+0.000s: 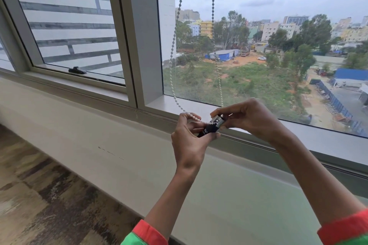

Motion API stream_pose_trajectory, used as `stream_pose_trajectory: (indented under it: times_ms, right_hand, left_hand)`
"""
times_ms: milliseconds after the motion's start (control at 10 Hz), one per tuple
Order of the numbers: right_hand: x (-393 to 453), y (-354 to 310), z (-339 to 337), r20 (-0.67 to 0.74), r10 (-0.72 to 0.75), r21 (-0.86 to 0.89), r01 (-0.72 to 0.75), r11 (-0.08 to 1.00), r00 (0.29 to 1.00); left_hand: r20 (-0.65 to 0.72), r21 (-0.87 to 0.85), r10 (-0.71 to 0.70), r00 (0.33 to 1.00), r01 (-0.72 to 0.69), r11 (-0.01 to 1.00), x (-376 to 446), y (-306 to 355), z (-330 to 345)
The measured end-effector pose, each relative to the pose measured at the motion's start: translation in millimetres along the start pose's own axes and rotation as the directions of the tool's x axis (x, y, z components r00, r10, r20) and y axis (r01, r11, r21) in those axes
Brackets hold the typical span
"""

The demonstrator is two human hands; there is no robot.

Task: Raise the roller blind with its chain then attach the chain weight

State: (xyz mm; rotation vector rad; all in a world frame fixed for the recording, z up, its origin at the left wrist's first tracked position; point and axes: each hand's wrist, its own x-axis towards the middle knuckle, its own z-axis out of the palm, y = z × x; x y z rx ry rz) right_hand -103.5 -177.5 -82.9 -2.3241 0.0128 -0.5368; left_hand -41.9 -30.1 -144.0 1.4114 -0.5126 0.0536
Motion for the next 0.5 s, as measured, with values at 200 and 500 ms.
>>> stream_pose_trajectory:
  times_ms: [200,500]
  right_hand:
    - [-5.7,12.8,16.5,-0.035,-0.054,0.116,0.058,0.992,0.998]
    - [-17.5,3.1,14.8,-0.257,-0.068,0.385,0.167,0.908,0.964]
  left_hand:
    - [0.045,-0.136,-0.107,0.993,0.112,0.984,3.3,-13.5,0.6]
    - [-0.023,-0.099,-0.22,0.975,0.216,0.971,1.5,-45.7,-5.9]
